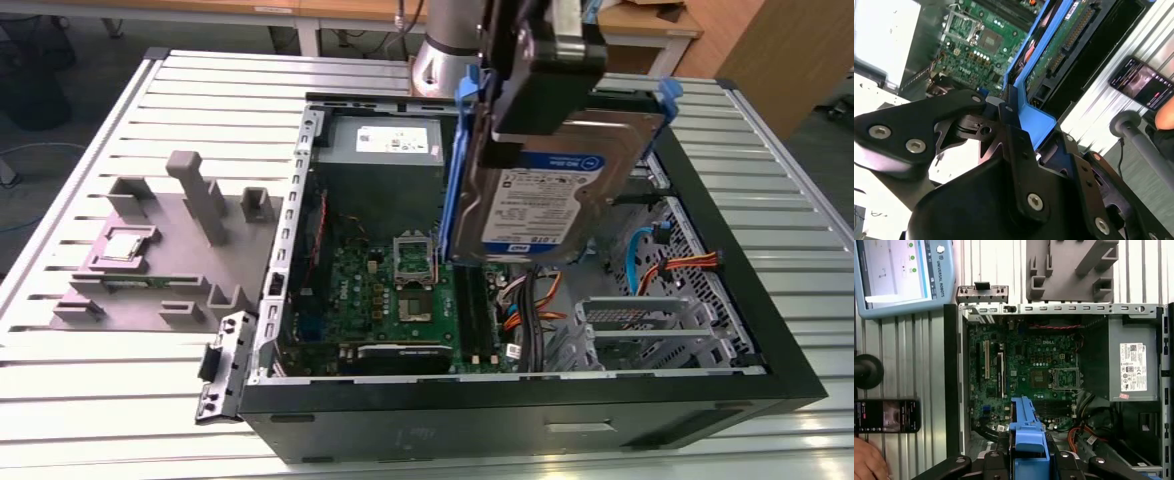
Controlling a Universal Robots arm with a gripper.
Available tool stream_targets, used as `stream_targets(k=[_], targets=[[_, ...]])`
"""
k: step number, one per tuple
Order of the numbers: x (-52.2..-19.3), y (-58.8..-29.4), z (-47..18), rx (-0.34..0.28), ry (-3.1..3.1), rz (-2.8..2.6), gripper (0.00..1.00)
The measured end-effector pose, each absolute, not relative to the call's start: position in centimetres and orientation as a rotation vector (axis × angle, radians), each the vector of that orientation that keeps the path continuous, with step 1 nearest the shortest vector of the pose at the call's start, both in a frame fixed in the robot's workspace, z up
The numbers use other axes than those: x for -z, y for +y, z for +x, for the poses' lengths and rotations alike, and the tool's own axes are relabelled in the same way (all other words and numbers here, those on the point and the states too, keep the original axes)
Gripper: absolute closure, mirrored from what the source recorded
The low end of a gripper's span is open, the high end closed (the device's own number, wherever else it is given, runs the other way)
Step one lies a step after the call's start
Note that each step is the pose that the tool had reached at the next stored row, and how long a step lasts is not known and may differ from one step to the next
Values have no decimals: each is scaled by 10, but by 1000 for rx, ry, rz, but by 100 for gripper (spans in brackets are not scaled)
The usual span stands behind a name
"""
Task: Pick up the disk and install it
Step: 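Insert the disk into the insertion slot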
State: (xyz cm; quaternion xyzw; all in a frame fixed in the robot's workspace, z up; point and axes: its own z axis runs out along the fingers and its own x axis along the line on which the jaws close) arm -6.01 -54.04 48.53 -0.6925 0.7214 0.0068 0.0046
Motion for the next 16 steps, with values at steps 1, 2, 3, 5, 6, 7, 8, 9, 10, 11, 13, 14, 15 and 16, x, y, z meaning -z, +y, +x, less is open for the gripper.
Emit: stream_targets(k=[1,2,3,5,6,7,8,9,10,11,13,14,15,16], targets=[[-485,-541,-57,-21,2260,-2169,63],[-485,-541,-54,-21,2260,-2169,63],[-485,-541,-51,-21,2260,-2169,63],[-484,-542,-46,-21,2260,-2169,63],[-484,-542,-44,-21,2260,-2169,63],[-484,-542,-42,-21,2260,-2169,63],[-484,-543,-41,-21,2260,-2169,63],[-484,-543,-40,-21,2260,-2169,63],[-483,-543,-40,-21,2260,-2169,63],[-483,-544,-40,-21,2260,-2169,63],[-482,-546,-40,-21,2260,-2169,63],[-482,-548,-40,-21,2260,-2169,63],[-481,-550,-40,-21,2260,-2169,63],[-481,-552,-40,-21,2260,-2169,63]])
